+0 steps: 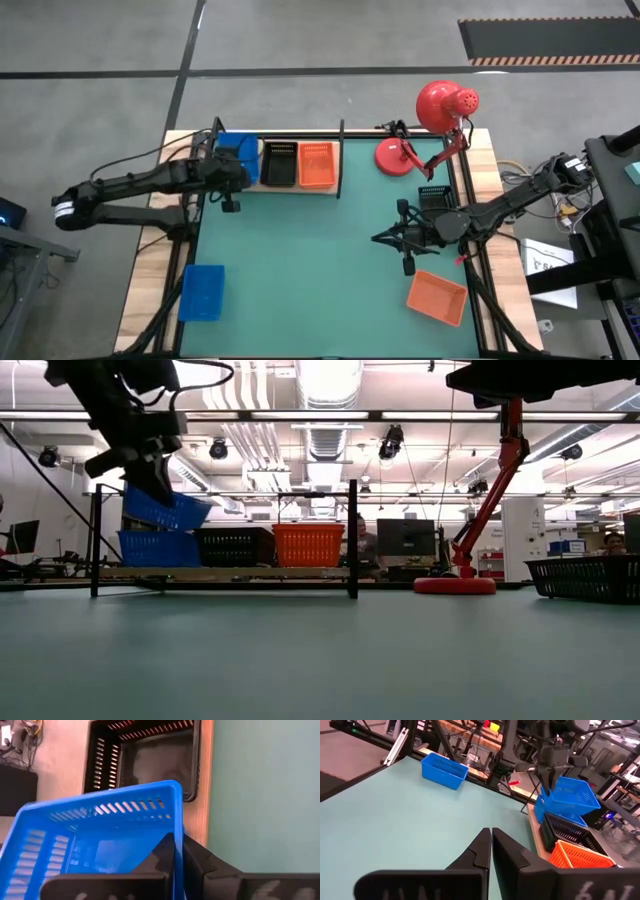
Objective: Stack baskets on shelf by color
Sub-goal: Stack the top blue bin on top of the blue bin on the shelf
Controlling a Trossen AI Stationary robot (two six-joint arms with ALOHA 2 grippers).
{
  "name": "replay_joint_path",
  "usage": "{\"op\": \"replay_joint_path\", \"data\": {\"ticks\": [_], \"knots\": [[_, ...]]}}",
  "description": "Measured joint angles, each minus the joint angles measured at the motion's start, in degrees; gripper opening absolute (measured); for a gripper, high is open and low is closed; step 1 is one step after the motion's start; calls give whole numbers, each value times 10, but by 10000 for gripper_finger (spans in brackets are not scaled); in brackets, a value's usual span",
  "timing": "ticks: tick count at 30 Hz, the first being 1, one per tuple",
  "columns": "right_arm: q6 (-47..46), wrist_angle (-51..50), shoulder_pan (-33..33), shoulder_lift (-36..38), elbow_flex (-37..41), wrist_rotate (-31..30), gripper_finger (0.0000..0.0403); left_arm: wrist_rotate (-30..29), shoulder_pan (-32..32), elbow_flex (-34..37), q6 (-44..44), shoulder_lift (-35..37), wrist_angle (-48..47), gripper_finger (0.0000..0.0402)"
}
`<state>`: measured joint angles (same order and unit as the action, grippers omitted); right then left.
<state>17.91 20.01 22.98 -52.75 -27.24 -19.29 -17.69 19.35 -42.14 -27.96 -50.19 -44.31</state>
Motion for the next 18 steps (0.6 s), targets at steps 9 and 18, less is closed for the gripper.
{"op": "replay_joint_path", "data": {"ticks": [9, 18], "knots": [[-1, -2, 0, -2, 0, 0, 9, -2, 4, -7, -25, -28, 2, 0], [-2, 0, 0, -2, 0, 0, 9, -9, 7, -6, -29, -18, 3, 0]]}}
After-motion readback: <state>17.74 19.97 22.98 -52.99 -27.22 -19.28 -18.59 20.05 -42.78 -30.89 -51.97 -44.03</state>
